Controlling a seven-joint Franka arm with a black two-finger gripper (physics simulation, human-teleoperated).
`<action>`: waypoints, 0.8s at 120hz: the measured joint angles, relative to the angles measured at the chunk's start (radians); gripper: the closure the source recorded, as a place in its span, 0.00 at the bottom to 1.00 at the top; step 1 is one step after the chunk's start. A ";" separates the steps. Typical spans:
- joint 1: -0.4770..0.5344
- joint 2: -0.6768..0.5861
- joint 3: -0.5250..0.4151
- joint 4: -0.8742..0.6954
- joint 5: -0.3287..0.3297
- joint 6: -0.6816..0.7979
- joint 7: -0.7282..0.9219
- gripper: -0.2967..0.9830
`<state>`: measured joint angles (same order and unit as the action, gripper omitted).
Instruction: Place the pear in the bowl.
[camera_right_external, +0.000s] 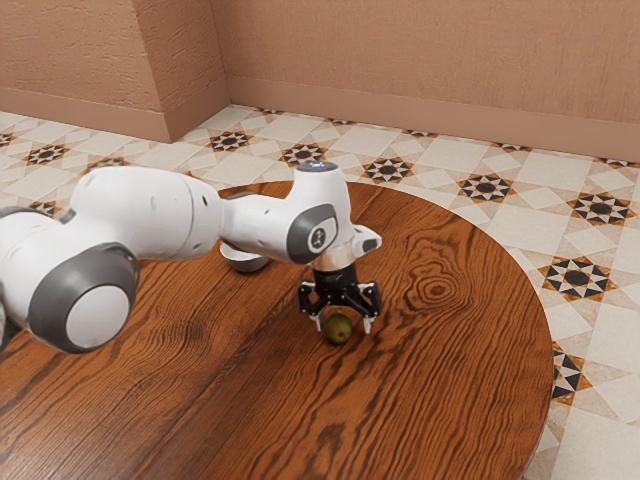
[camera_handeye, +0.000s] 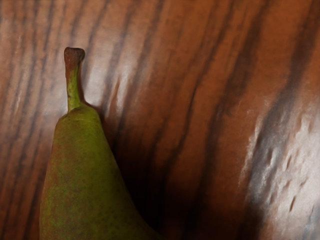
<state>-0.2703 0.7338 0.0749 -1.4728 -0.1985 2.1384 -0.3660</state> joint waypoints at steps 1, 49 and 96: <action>0.000 0.001 0.000 0.001 0.000 -0.001 0.002 0.23; 0.000 0.003 0.009 0.023 -0.025 -0.079 -0.037 0.23; 0.000 0.011 0.019 0.026 -0.031 -0.082 -0.172 0.25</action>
<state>-0.2700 0.7446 0.0936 -1.4470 -0.2291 2.0560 -0.5381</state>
